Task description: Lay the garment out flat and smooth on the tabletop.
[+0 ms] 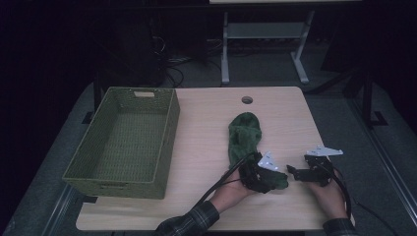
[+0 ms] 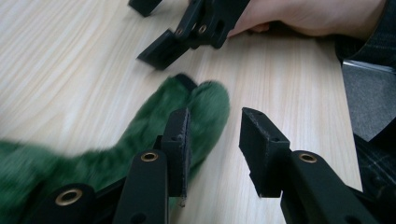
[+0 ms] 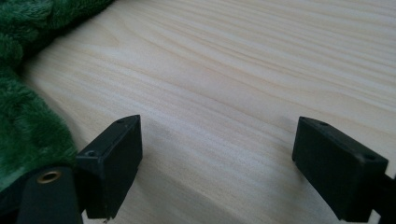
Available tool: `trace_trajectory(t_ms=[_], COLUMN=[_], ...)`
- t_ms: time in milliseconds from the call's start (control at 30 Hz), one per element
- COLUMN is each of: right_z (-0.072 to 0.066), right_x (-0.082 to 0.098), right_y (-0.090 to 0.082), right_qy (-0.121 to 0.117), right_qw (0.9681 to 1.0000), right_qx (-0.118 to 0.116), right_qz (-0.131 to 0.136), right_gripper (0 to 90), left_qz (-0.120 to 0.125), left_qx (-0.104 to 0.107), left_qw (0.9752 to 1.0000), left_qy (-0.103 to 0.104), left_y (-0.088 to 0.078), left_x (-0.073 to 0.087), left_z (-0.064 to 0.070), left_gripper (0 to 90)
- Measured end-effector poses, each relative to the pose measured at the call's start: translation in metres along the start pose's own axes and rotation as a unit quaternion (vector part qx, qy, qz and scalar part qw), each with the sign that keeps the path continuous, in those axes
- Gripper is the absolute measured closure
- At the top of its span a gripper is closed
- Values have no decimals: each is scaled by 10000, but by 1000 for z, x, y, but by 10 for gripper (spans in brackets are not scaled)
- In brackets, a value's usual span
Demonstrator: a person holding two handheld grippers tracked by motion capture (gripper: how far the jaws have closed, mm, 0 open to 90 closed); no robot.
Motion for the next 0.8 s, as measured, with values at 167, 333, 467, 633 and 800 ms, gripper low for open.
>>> trace_trajectory(t_ms=[167, 333, 467, 633, 800], right_z=[0, 0, 0, 1, 1], right_x=[0, 0, 0, 0, 0], right_y=[0, 0, 0, 0, 0], right_qy=[-8, -3, -8, -8, -5], right_qw=[10000, 10000, 10000, 10000, 10000], right_qx=[-2, 0, 5, 14, 23], right_qz=[3, 0, 3, 3, 4], right_gripper=[158, 158, 158, 159, 159], left_qz=[41, -188, -348, -161, 134], left_qx=[59, 52, 2, -23, -235], left_qw=[10000, 9998, 9994, 9997, 9993], left_qy=[-10, 73, -78, -205, -266], left_y=[19, 33, 35, 20, -6], left_x=[-5, 2, 8, -4, -19], left_z=[5, 7, 4, -1, -18], left_gripper=[629, 647, 868, 893, 892])
Point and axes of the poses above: each handheld gripper's, and its own axes: y roughly forward along the jaws, x roughly out of its underside, z roughly to its right, the point moved 10 cm from there along y, roughly forward along the jaws, and after that the axes turned 14 degrees about z, right-handed, at the moved point
